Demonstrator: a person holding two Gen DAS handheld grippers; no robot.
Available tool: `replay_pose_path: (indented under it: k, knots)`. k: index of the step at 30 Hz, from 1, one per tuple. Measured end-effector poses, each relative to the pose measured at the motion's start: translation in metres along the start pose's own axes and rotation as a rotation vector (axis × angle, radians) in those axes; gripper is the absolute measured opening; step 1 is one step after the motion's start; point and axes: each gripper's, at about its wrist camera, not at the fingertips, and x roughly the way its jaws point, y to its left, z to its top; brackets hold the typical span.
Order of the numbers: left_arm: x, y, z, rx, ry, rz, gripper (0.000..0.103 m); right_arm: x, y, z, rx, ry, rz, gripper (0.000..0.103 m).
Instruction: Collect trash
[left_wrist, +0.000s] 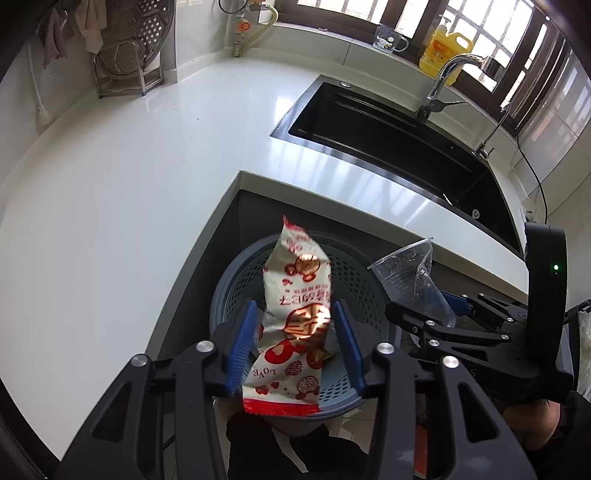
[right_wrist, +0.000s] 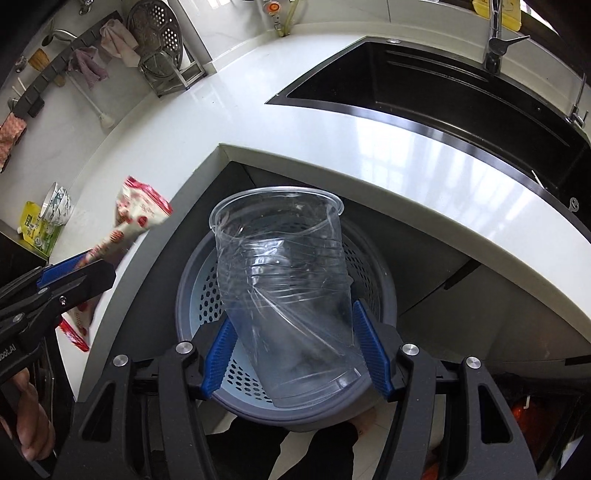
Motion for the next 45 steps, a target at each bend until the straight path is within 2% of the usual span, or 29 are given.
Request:
replay_pose_path:
  k: [1, 2, 7, 20, 22, 33, 45]
  knots:
    - [-0.002, 0.001, 0.0, -0.008, -0.005, 0.005, 0.062, 0.001, 0.0, 0.002, -0.001, 0.003, -0.001, 0.061]
    - [-0.004, 0.002, 0.0, -0.018, -0.011, 0.008, 0.065, 0.001, 0.0, 0.003, -0.001, 0.001, -0.005, 0.065]
    - [-0.01, 0.009, 0.004, -0.05, -0.02, 0.033, 0.073, -0.005, -0.006, 0.006, 0.03, 0.003, 0.018, 0.074]
    - [-0.034, 0.019, 0.006, -0.079, -0.036, 0.085, 0.074, -0.035, 0.008, 0.01, 0.016, -0.024, 0.002, 0.074]
    - [-0.038, 0.02, 0.007, -0.08, -0.041, 0.1, 0.078, -0.04, 0.013, 0.008, 0.003, -0.023, 0.01, 0.075]
    - [-0.056, 0.023, 0.01, -0.091, -0.074, 0.128, 0.081, -0.068, 0.035, 0.004, -0.074, -0.075, -0.056, 0.074]
    - [-0.076, 0.018, 0.012, -0.071, -0.122, 0.182, 0.087, -0.077, 0.04, 0.005, -0.078, -0.086, -0.066, 0.075]
